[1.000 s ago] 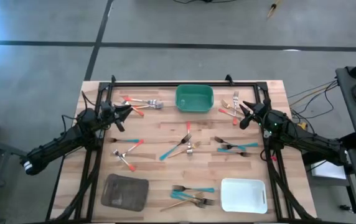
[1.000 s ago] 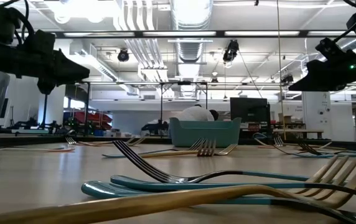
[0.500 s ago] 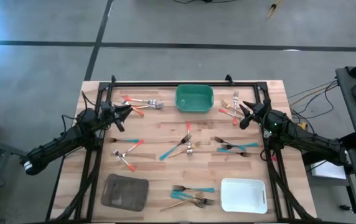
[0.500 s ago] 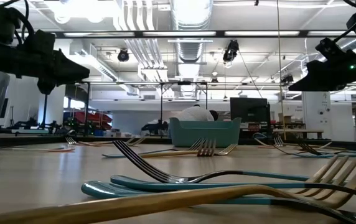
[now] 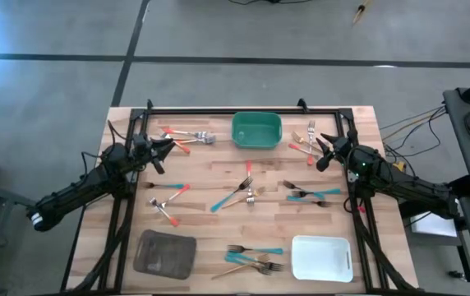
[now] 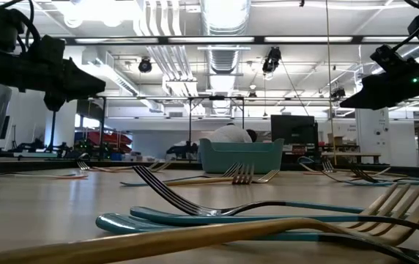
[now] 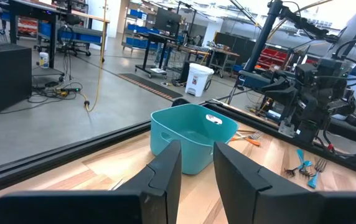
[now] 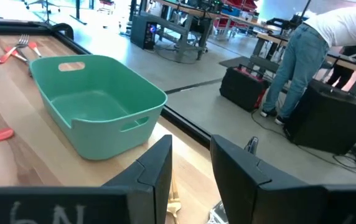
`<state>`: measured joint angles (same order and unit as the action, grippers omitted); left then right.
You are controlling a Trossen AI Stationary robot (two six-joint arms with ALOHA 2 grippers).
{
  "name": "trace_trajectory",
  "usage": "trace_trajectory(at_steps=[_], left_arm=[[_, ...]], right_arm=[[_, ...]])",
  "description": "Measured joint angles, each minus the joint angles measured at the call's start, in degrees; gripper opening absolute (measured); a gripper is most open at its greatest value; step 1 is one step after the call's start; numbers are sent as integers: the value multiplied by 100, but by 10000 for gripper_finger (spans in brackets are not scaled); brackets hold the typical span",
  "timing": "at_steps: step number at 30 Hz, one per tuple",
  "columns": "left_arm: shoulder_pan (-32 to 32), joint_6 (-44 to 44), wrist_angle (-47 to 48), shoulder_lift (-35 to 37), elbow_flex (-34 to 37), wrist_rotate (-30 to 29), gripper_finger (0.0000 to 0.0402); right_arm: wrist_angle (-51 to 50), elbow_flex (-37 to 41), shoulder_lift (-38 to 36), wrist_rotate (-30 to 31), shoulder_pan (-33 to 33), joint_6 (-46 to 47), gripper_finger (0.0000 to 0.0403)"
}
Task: Sort silverware by color (type)
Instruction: Put the gold fork into the blue bin
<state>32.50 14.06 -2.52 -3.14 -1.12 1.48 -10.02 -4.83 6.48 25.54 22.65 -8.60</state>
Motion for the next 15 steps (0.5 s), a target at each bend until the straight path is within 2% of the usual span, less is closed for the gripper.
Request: trace_trajectory(at_steps=[8, 10, 15], left_arm=[[1, 1, 0, 0, 1, 0, 78], [1, 0, 0, 0, -1, 1, 78], [0, -1, 0, 0, -1, 1, 77]], right_arm=[[118, 11, 0, -7, 0, 183, 102], [316, 14, 0, -10, 0, 743, 102], [761, 14, 0, -9, 0, 3106, 102]])
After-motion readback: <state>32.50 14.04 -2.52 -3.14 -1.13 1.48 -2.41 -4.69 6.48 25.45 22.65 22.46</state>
